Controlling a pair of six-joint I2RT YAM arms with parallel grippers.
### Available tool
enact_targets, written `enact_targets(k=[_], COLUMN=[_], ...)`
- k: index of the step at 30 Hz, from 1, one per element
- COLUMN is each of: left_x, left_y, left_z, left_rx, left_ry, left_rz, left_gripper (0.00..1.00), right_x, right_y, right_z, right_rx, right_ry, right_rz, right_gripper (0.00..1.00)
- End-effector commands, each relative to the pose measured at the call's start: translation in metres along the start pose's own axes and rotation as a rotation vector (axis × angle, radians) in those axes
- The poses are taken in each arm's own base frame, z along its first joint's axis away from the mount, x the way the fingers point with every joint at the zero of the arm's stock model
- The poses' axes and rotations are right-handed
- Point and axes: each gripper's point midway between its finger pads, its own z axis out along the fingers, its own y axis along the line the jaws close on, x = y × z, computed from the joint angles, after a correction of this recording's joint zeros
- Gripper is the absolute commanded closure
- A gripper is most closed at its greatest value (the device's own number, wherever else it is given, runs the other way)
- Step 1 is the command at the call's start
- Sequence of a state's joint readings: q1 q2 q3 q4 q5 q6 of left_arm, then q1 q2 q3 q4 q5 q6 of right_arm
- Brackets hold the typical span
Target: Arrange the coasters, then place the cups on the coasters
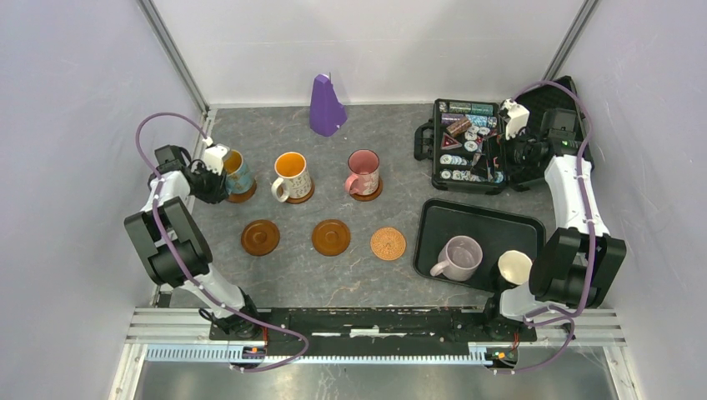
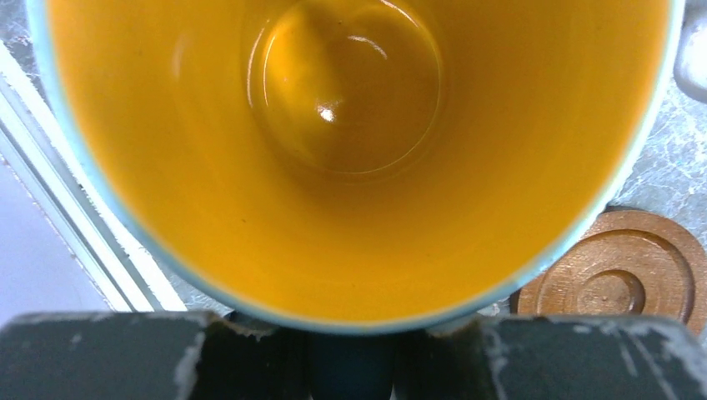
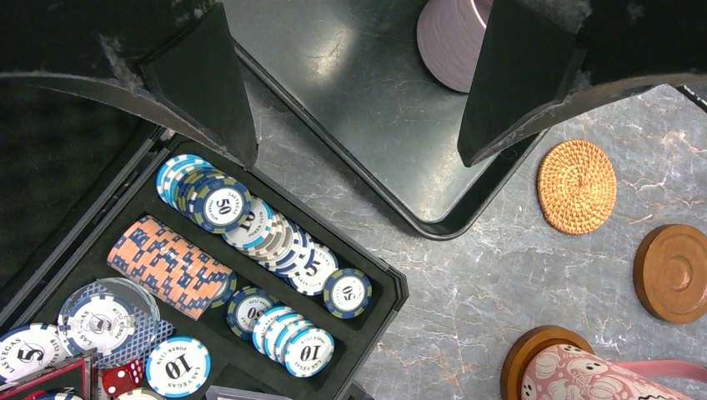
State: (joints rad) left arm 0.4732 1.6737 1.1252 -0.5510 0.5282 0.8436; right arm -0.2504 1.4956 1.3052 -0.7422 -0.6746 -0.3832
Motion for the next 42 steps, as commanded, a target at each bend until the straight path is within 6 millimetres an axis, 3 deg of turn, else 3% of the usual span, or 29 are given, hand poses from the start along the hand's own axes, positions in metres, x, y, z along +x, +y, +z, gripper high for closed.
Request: enact_targets(k=[1,9,21,36,42], left_x=[-0.04,-0.028,-0.012,-0.003,-0.001], left_y=[0.031,0.035,0.041,0.027,0.018], left_z=[-0.012,-0.003,0.003,-0.006,-0.01], left_rx=[-0.067,-0.065,-0.09,-0.085,-0.069], left_ry=[-0.121,-0.083,-0.03,-0.01,-0.005], left_rz=[0.145,0.141,0.142,0.133,0.121], left_gripper=[0.98,0.96,0.86,0.5,0.44], right_x=[-0.004,-0.001,0.002,0.007,0.008], right_y=[0.001,0.0,0.002,0.003,0.004], right_z=[-0.005,-0.005,-0.006,-0.006,-0.005], right_rx=[0.017,0.022,0.023,0.02,0.015], right_ry=[-0.009,-0.001,0.003,0.011,0.01], right_rz=[-0.032,-0.033,-0.034,-0.033,-0.03], right_gripper=[0.02,0.02,0.02,0.02,0.02])
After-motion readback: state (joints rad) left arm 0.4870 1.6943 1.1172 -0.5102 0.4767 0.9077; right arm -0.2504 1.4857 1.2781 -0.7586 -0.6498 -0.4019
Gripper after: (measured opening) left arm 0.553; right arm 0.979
